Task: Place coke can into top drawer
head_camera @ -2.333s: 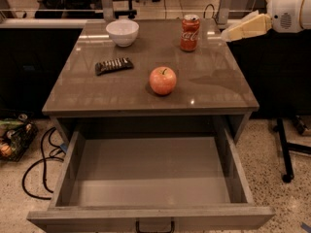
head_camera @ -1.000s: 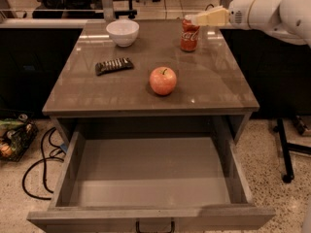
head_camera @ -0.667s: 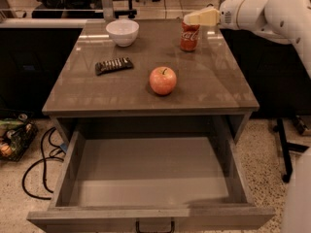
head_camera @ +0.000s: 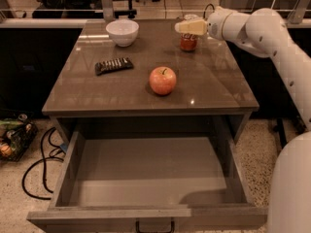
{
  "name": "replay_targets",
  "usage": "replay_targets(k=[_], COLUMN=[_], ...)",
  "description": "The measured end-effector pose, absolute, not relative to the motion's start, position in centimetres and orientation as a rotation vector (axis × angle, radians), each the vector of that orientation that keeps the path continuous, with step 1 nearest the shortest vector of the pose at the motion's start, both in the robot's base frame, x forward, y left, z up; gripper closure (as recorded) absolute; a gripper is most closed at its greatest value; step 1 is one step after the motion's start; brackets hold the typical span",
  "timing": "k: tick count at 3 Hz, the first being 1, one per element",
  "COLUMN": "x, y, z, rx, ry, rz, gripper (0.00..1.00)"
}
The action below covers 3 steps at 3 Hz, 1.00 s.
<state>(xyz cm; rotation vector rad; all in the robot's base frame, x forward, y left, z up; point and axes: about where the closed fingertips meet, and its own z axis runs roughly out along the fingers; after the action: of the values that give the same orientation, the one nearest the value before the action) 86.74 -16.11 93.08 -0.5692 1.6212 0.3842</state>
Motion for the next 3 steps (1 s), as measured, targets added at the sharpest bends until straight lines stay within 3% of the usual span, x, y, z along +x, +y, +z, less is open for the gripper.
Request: replay_targets(k=[1, 3], x=[87.9, 89.1], y=[-15.2, -13.9], z=[91.7, 89.3], rx=[-0.581, -0.559], ry=[1.563, 1.544], rz=[0.399, 0.463], gripper=[0.00, 0.40])
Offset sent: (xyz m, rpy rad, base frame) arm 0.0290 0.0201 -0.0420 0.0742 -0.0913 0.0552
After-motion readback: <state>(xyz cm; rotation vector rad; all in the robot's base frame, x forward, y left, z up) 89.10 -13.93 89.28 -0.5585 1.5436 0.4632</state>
